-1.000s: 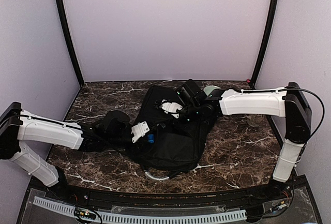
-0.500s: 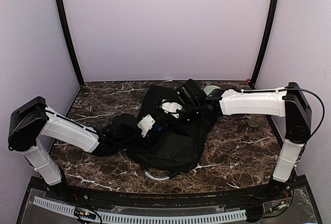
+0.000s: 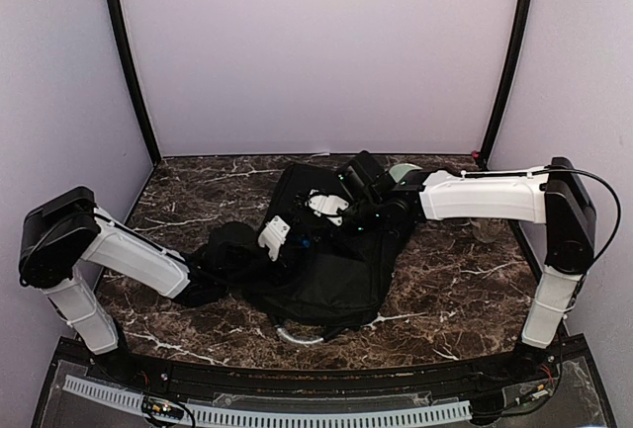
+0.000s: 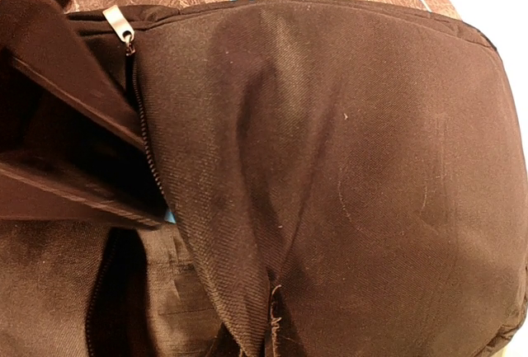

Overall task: Pack the student bag
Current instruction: Adjust the pen in the upper front pocket of the bag.

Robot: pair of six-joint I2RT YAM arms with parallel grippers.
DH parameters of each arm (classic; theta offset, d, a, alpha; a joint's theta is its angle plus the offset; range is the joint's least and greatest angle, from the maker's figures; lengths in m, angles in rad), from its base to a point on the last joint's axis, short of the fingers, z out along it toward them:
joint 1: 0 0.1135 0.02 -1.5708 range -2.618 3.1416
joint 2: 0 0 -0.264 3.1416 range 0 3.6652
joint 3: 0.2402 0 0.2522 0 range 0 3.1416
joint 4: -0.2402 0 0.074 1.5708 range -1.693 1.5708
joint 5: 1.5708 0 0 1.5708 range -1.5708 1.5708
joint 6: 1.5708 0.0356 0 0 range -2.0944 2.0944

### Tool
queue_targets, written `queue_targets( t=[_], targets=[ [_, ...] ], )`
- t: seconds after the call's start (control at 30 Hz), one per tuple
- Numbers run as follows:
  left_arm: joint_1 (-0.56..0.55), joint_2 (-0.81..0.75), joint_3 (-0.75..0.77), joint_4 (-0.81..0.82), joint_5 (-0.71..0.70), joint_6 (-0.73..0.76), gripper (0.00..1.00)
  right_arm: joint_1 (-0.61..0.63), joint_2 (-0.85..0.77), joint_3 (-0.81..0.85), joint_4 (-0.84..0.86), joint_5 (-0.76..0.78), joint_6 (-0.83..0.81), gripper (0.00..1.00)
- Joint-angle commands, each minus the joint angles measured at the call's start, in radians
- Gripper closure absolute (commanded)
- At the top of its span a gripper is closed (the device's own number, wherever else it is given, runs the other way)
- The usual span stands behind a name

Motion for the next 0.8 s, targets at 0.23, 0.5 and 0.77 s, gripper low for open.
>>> queue_targets(
  t=[0.23,0.5,0.77],
  targets=[
    [-0.014,-0.461,-0.081,-0.444,0.237,-0.093,0.67,0.028,0.003,-0.001,-0.007,-0.130,-0.011,0.97],
    [-0.001,-0.680,-0.111,-0.722,-0.074,-0.351,0.38,0.029,0.013,0.010,-0.071,-0.261,-0.076,0.84],
    [0.177,-0.666,-0.084,-0.816,0.195,-0.594,0.30,0.028,-0.035,0.067,-0.292,-0.424,-0.263,0.46]
  ],
)
